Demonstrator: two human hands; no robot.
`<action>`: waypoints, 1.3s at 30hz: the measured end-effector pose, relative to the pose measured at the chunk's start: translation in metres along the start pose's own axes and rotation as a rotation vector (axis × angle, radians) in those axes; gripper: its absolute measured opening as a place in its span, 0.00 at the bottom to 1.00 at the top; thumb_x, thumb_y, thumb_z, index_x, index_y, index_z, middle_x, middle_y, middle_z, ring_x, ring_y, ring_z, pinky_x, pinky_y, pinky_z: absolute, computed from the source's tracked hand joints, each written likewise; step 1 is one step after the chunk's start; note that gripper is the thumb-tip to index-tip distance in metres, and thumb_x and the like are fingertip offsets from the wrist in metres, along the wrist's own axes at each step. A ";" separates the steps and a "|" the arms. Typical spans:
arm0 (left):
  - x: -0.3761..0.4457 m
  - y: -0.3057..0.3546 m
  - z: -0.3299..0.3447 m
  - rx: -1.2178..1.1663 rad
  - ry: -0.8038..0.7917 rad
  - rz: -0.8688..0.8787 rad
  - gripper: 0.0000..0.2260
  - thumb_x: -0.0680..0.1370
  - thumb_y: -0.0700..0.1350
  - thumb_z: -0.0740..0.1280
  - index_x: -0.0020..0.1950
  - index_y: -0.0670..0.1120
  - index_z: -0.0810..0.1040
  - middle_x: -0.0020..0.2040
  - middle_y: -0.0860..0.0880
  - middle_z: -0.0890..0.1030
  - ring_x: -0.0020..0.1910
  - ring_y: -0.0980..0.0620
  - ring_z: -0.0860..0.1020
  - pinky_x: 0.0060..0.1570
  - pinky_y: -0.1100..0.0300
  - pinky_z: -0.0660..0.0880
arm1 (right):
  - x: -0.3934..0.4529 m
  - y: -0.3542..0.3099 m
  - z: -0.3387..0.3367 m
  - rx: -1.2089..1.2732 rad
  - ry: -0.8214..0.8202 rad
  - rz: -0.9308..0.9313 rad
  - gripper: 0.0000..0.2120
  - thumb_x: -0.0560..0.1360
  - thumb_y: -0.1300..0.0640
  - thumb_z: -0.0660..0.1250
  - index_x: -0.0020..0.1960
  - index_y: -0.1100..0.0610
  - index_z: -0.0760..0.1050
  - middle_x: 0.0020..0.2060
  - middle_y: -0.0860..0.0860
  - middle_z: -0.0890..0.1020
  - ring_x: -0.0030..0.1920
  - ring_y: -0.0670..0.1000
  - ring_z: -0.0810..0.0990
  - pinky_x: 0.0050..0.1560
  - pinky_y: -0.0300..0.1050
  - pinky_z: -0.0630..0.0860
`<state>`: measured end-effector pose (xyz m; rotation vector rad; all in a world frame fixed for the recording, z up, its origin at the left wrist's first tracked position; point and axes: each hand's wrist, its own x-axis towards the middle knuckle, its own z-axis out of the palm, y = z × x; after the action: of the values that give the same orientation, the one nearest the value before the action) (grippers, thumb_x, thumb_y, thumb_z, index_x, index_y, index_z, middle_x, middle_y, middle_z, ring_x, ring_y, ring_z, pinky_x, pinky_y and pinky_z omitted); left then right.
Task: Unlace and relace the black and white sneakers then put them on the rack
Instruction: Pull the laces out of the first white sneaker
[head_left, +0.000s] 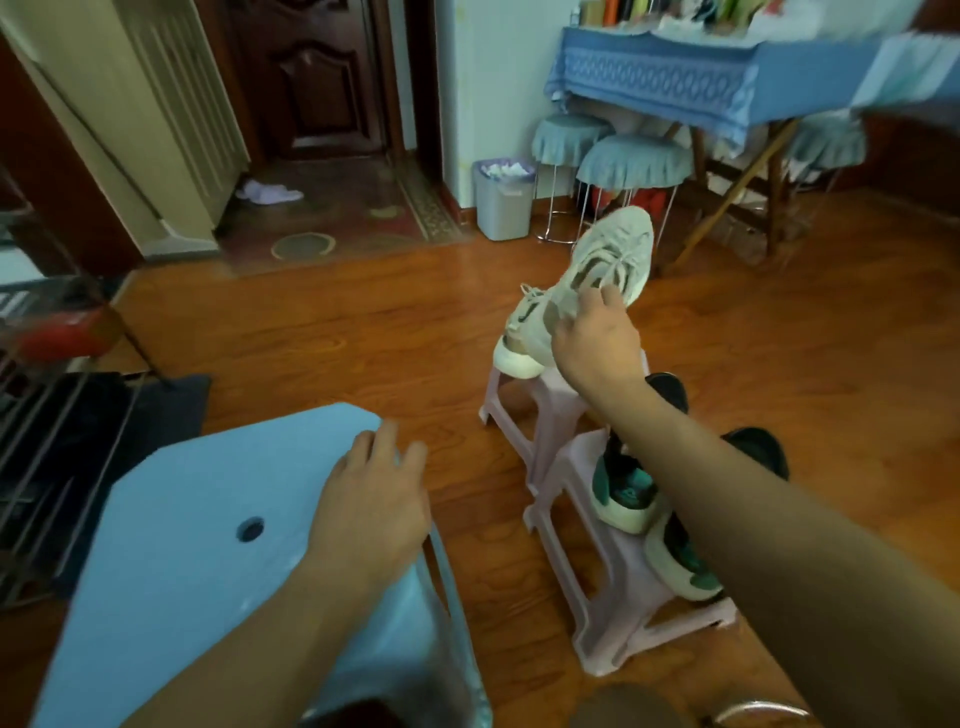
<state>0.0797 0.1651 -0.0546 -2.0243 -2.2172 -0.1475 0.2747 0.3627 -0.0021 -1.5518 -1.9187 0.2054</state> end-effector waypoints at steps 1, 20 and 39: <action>-0.004 0.003 -0.009 -0.032 0.031 0.012 0.15 0.75 0.42 0.63 0.61 0.44 0.77 0.70 0.37 0.72 0.63 0.36 0.75 0.53 0.43 0.79 | -0.017 -0.016 -0.017 0.039 0.028 -0.068 0.16 0.79 0.53 0.64 0.59 0.64 0.72 0.60 0.59 0.72 0.53 0.58 0.74 0.47 0.46 0.70; -0.172 -0.140 -0.074 -0.709 -0.236 -0.385 0.39 0.74 0.70 0.67 0.79 0.61 0.55 0.71 0.52 0.68 0.72 0.49 0.70 0.70 0.48 0.70 | -0.151 -0.217 0.033 0.418 -0.646 -0.318 0.25 0.78 0.70 0.61 0.70 0.50 0.75 0.67 0.51 0.76 0.64 0.54 0.79 0.64 0.47 0.76; -0.127 -0.157 -0.070 -0.752 0.269 -0.240 0.20 0.78 0.51 0.71 0.70 0.56 0.74 0.68 0.59 0.72 0.69 0.55 0.67 0.70 0.56 0.65 | -0.194 -0.242 0.014 0.118 -0.407 -0.689 0.13 0.76 0.44 0.71 0.50 0.51 0.72 0.43 0.46 0.73 0.45 0.47 0.71 0.42 0.40 0.64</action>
<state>-0.0626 0.0141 -0.0039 -1.8276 -2.4214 -1.3683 0.0855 0.1191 0.0339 -0.7339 -2.5840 0.3381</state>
